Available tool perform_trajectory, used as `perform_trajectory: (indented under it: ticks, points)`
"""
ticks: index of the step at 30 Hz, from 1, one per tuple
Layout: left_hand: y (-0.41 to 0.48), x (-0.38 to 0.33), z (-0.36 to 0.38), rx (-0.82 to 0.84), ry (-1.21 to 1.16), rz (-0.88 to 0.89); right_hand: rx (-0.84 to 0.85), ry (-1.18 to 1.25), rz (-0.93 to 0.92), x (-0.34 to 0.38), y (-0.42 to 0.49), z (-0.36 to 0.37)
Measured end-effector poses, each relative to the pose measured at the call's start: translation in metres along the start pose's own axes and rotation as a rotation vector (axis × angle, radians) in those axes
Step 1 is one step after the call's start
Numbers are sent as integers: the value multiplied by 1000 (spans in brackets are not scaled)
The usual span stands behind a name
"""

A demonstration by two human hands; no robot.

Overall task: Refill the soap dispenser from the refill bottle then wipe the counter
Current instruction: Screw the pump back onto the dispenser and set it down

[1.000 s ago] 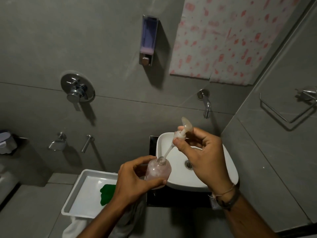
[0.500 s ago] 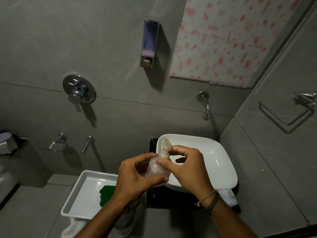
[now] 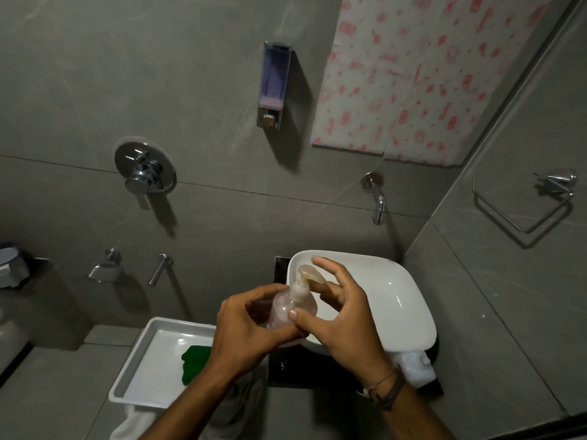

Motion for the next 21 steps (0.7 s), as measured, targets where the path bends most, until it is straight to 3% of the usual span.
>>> perform_trajectory:
  ticks: [4, 7, 9, 16, 18, 21]
  points:
    - [-1, 4, -1, 10, 14, -7, -119, 0, -6, 1, 0, -14]
    - [-2, 3, -1, 18, 25, 0, 81, 120, 64, 0, 5, 0]
    - [-4, 2, 0, 20, 31, 5, 118, 132, 68, 2, 8, 3]
    - [-7, -2, 2, 16, 48, 25, -234, 57, -19, 9, 1, -7]
    - [-8, -2, 2, 12, 40, 17, -130, 69, 6, 6, 4, -3]
    - [-7, 0, 0, 14, 17, 6, 190, 232, 92, 0, 9, 9]
Point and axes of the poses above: each hand's wrist, its own y-axis towards the middle knuckle, its own z-axis out of the palm, x = y × z, the point moved 9 cm from there along y, towards the middle knuckle
